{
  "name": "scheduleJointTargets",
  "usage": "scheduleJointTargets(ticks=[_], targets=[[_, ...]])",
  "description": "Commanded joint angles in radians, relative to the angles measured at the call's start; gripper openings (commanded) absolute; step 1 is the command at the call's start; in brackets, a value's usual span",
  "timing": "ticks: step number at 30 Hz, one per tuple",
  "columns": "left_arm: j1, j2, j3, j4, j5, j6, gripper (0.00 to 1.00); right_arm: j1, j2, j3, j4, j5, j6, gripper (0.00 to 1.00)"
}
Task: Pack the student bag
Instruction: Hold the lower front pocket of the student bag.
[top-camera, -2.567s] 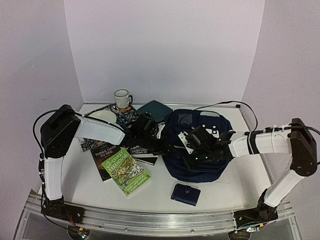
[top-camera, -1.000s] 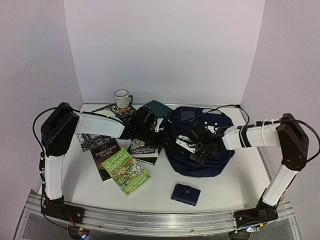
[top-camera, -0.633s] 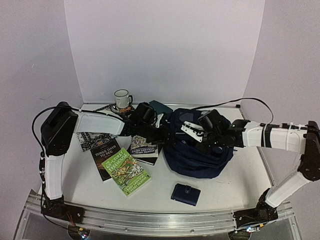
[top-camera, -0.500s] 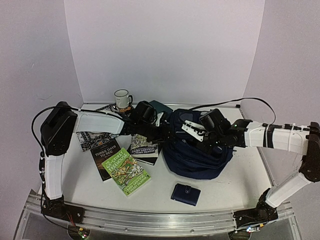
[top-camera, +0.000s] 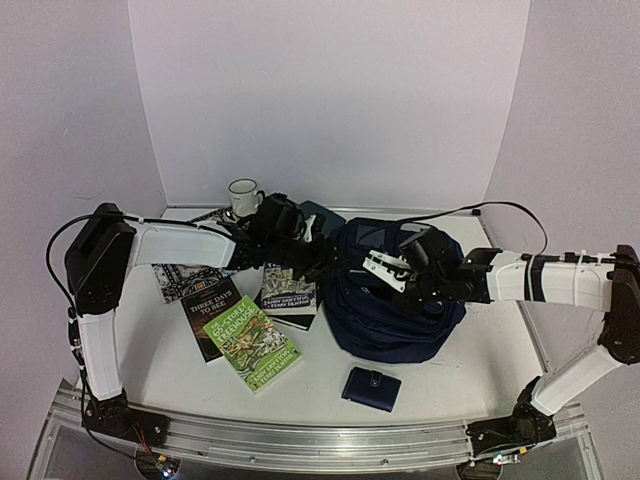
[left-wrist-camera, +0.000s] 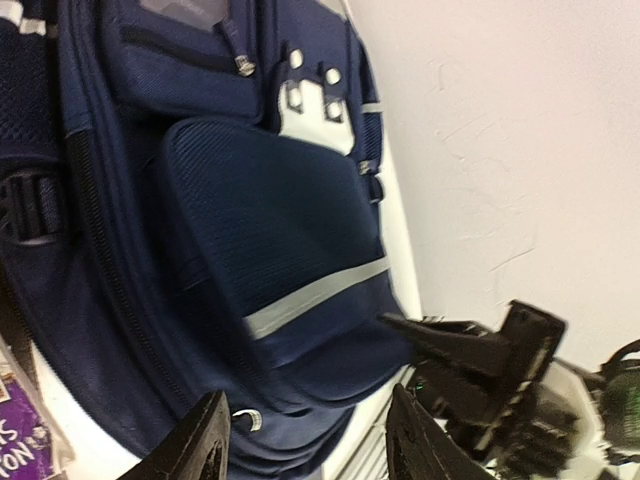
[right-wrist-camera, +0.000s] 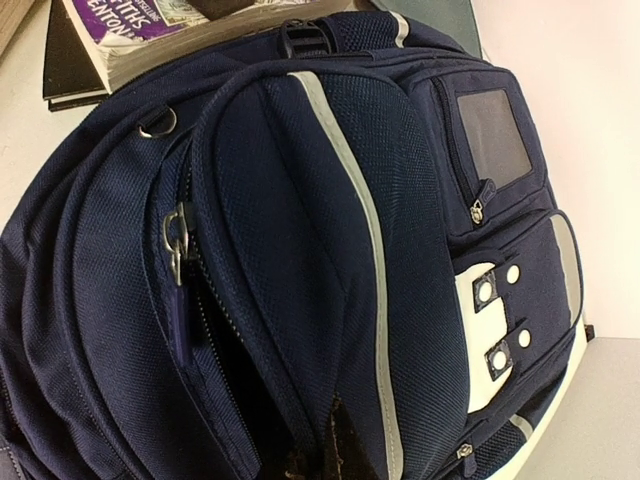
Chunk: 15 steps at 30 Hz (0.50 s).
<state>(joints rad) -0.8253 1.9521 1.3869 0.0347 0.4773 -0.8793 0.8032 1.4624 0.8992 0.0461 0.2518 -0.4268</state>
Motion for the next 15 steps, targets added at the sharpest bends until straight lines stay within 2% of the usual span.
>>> scheduleJointTargets(ticks=[1, 12, 15], targets=[[0.005, -0.023, 0.016, 0.071, 0.027, -0.066, 0.55, 0.008, -0.039, -0.003, 0.07, -0.046, 0.034, 0.0], [0.003, 0.072, 0.038, 0.072, 0.067, -0.106, 0.51, 0.008, -0.044, -0.005, 0.086, -0.069, 0.05, 0.0], [0.001, 0.09, 0.044, 0.074, 0.077, -0.109, 0.45, 0.008, -0.044, -0.003, 0.091, -0.081, 0.057, 0.0]])
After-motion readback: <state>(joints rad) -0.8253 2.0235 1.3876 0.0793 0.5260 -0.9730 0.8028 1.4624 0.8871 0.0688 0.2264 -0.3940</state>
